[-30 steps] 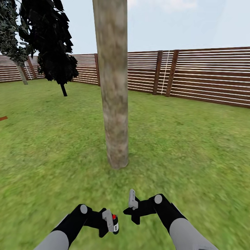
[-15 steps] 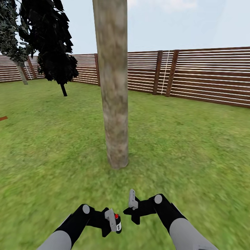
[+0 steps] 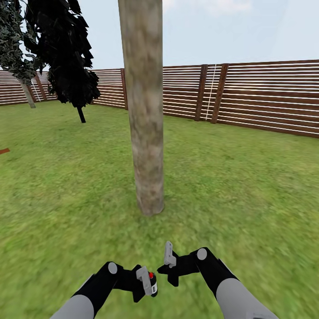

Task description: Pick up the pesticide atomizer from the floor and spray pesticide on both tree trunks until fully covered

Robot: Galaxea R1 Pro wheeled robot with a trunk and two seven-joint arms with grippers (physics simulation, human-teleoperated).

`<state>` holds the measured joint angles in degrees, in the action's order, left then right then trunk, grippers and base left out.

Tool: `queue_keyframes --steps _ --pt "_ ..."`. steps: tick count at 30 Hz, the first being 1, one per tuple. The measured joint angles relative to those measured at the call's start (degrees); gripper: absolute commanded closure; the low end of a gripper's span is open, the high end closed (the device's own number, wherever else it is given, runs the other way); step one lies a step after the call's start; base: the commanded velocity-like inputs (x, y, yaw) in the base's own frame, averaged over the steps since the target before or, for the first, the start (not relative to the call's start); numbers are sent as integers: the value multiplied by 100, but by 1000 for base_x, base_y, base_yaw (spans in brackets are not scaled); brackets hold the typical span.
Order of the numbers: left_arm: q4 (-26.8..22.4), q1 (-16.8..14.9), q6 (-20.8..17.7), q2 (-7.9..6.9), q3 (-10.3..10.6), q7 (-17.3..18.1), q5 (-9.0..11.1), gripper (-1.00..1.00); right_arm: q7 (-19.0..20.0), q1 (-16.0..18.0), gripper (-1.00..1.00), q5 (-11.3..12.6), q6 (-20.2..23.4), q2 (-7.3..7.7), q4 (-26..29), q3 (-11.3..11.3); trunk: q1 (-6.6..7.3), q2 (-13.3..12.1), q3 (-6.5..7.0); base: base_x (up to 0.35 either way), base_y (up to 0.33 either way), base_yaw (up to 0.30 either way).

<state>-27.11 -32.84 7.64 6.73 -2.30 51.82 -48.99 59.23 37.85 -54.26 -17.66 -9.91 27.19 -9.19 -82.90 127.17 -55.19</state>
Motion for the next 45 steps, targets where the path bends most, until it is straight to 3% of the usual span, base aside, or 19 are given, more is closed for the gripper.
queue_keyframes --steps 12,15,17,30,32,37,42,44,45 --pt "-6 -1 0 99 2 -9 17 100 0 0 100 -2 -3 0 0 -1 0 0 0 0 0 0" --pt "-3 -1 6 91 20 -2 370 100 0 0 100 1 -4 0 0 0 0 0 0 0 0 0" --pt "0 -1 7 83 39 1 484 100 0 0 100 -1 -4 0 0 0 0 0 0 0 0 0" --pt "8 -1 42 27 62 3 533 100 0 0 100 -2 -4 0 0 0 0 0 0 0 0 0" --pt "10 7 41 -113 63 3 477 100 0 0 100 -2 -4 0 0 0 0 0 0 0 0 0" --pt "8 46 56 -823 74 1 451 100 0 0 100 -2 -4 0 0 -4 0 0 0 0 0 0" --pt "9 73 288 -1442 52 0 449 100 1 0 100 -2 -4 0 0 -7 0 0 0 0 0 0" --pt "10 76 304 -1781 40 -1 456 100 1 0 100 -1 -4 0 -6 -8 0 0 0 0 0 0" --pt "10 83 313 -1972 34 -2 471 100 1 0 -100 2 -4 0 -22 -8 0 0 0 0 0 0"
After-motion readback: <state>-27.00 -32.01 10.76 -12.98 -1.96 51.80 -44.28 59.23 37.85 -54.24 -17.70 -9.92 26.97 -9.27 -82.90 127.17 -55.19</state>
